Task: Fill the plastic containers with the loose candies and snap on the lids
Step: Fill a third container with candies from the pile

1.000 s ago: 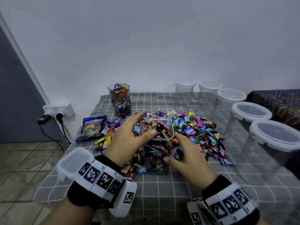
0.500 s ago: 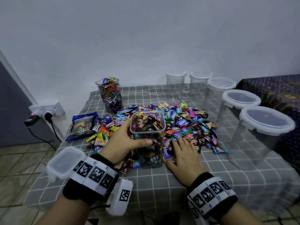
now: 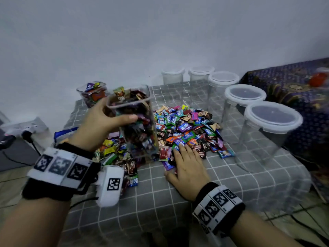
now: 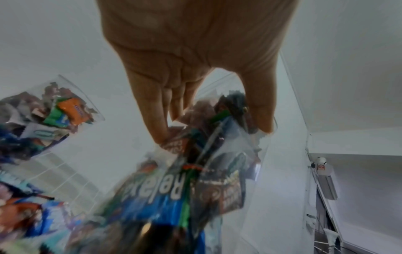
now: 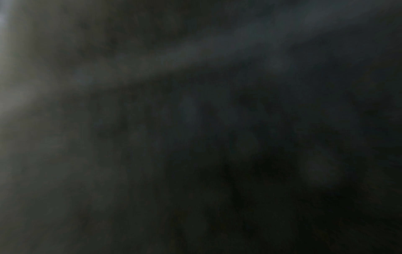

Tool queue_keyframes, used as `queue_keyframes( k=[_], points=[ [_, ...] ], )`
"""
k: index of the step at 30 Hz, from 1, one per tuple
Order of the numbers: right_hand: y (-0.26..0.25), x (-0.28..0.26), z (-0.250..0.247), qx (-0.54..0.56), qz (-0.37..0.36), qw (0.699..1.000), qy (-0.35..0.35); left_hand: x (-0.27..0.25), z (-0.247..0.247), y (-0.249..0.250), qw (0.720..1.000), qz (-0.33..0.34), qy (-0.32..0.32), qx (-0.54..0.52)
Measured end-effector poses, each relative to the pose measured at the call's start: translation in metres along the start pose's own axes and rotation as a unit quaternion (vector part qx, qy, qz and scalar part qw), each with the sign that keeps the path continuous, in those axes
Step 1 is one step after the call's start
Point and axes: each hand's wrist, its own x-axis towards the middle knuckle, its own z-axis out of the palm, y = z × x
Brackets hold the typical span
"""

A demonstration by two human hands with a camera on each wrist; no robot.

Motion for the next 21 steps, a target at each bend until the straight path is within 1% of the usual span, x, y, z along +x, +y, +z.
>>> queue_keyframes(
  k=[4, 6, 9, 11, 14, 18, 19, 20, 21],
  points=[
    [0.002, -0.002, -0.002, 0.019, -0.022, 1.000, 0.000, 0.035, -0.006, -0.001, 0.997, 0.008, 0.078, 0.013],
    [0.002, -0.002, -0.004, 0.015, -0.020, 1.000, -0.001, 0.056, -0.008, -0.009, 0.993, 0.004, 0.115, 0.019],
    [0.003, -0.002, -0.004, 0.014, -0.014, 1.000, -0.008, 0.088, -0.008, -0.025, 0.988, 0.007, 0.154, 0.021],
    [0.004, -0.002, -0.005, 0.020, -0.011, 1.000, -0.008, 0.106, -0.008, -0.036, 0.982, -0.001, 0.183, 0.045],
    [0.004, -0.002, -0.005, 0.023, -0.013, 1.000, 0.004, 0.132, -0.008, -0.058, 0.975, -0.031, 0.204, 0.078],
    [0.003, -0.001, -0.005, 0.033, -0.012, 0.999, 0.010, 0.159, 0.003, -0.073, 0.962, -0.029, 0.233, 0.142],
    [0.004, -0.001, -0.005, 0.039, -0.009, 0.999, 0.008, 0.169, 0.003, -0.082, 0.961, -0.022, 0.238, 0.142],
    [0.004, -0.001, -0.005, 0.044, -0.008, 0.999, 0.005, 0.174, 0.004, -0.084, 0.960, -0.040, 0.239, 0.139],
    [0.004, -0.001, -0.006, 0.049, -0.007, 0.999, 0.004, 0.182, 0.002, -0.090, 0.962, -0.029, 0.242, 0.127]
  ],
)
